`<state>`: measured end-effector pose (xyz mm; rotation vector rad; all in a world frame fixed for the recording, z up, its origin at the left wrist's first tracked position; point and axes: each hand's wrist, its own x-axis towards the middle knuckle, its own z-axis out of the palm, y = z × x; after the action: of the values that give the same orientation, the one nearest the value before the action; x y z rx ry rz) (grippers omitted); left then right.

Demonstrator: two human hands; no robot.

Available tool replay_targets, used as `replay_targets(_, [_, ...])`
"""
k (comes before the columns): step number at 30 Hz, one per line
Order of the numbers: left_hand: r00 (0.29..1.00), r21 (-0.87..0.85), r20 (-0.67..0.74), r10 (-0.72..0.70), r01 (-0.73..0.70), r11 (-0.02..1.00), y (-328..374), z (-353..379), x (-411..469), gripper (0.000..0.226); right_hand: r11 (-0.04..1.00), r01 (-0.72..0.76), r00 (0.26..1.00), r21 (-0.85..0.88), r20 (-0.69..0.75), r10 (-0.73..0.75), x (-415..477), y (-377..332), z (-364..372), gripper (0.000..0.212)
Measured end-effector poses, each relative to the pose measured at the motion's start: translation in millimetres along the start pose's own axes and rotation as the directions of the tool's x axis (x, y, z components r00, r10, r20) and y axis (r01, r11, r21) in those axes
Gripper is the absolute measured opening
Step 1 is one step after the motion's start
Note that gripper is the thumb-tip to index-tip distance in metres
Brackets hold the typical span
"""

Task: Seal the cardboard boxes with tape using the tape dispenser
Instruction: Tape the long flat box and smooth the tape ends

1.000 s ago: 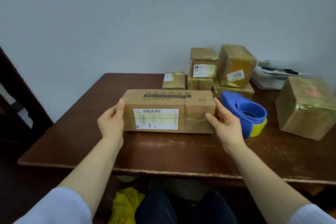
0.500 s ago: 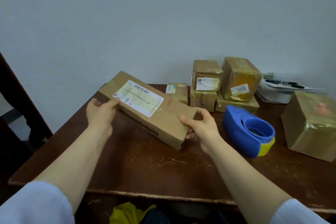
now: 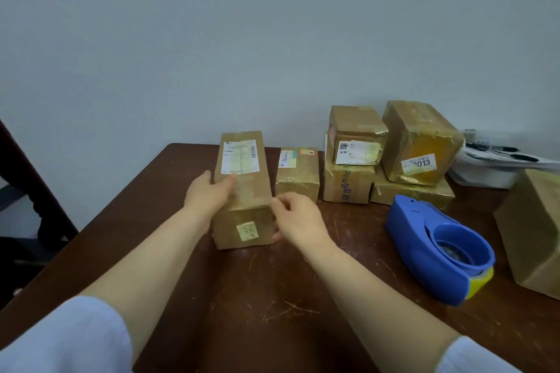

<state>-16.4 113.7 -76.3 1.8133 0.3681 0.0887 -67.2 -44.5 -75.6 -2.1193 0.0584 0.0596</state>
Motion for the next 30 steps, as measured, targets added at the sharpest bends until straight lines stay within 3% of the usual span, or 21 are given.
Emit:
replay_targets(2, [0.998, 0.02, 0.051, -0.021, 0.02, 1.0, 0.8, -0.5, 2.6, 0.078, 0.893, 0.168, 0.969, -0.417, -0.099, -0.228, 20.0, 5.3, -5.5, 0.035])
replay_targets(4, [0.995, 0.037, 0.102, -0.014, 0.01, 0.999, -3.1, -1.9, 4.6, 0.051, 0.737, 0.236, 0.936, -0.634, -0.056, -0.348, 40.8, 12.4, -10.0, 0.051])
replay_targets(6, [0.992, 0.013, 0.126, 0.023, -0.025, 1.0, -6.7, -0.4, 4.8, 0.029, 0.621, 0.251, 0.943, -0.743, 0.042, -0.33, 58.6, 17.7, -9.3, 0.063])
replay_targets(9, [0.992, -0.046, 0.077, 0.105, -0.101, 0.994, -6.2, 9.7, 12.2, 0.036, 0.615, 0.224, 0.971, -0.756, 0.12, -0.206, 79.7, 23.9, -6.5, 0.074])
replay_targets(13, [0.989, 0.011, 0.002, 0.146, -0.146, 0.989, -1.6, 23.1, 26.7, 0.051, 0.618, 0.185, 0.981, -0.764, 0.11, -0.157, 99.9, 29.8, -8.1, 0.08])
replay_targets(19, [0.986, 0.071, -0.012, 0.167, -0.166, 0.984, 4.3, 40.8, 41.1, 0.055, 0.683, 0.125, 0.992, -0.72, 0.096, -0.081, 110.1, 29.1, -12.7, 0.085])
replay_targets(22, [0.982, 0.188, -0.039, 0.184, -0.174, 0.967, 4.5, 43.1, 46.0, 0.059, 0.691, 0.152, 0.988, -0.707, 0.094, -0.121, 101.4, 26.3, -12.6, 0.086])
replay_targets(26, [0.961, 0.395, -0.107, 0.253, -0.192, 0.898, 9.1, 50.1, 32.5, 0.07, 0.702, 0.186, 0.981, -0.687, 0.094, -0.168, 82.1, 24.1, -25.3, 0.064])
replay_targets(30, [0.952, 0.657, 0.086, 0.295, -0.277, 0.702, 13.3, 60.1, 14.9, 0.09, 0.673, 0.183, 0.978, -0.717, 0.065, -0.196, 77.1, 23.7, -36.8, 0.057])
